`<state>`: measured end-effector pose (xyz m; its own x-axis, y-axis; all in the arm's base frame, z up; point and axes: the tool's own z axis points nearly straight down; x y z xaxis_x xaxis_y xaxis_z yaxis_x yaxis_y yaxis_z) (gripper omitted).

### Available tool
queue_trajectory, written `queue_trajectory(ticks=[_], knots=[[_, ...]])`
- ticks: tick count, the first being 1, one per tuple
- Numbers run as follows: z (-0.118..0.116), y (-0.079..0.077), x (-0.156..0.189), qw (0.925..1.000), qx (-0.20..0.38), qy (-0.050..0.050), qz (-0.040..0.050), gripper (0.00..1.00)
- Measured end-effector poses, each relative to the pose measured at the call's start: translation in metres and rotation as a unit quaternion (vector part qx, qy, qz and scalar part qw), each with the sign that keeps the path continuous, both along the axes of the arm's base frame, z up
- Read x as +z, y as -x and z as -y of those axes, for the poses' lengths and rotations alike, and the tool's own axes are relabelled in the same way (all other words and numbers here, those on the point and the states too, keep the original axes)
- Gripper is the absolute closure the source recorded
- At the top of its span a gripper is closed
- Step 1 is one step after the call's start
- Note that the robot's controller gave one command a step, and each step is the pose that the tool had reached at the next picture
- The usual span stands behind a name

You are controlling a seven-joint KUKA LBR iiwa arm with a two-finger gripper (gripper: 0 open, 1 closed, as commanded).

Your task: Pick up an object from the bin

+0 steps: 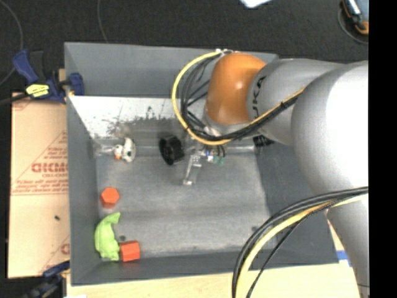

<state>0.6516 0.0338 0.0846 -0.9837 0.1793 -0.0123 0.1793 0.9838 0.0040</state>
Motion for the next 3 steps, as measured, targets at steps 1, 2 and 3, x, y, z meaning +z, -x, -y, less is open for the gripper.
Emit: queue_trajectory(ticks=[1, 2, 3], knots=[[0.000, 0.002, -0.003, 0.9935, -0.114, -0.001, 0.0054, 0.00], [0.001, 0.000, -0.014, 0.9998, -0.020, 0.001, 0.0006, 0.00], [-0.040, 0.012, 0.024, 0.9993, 0.038, 0.002, 0.0068, 0.00]])
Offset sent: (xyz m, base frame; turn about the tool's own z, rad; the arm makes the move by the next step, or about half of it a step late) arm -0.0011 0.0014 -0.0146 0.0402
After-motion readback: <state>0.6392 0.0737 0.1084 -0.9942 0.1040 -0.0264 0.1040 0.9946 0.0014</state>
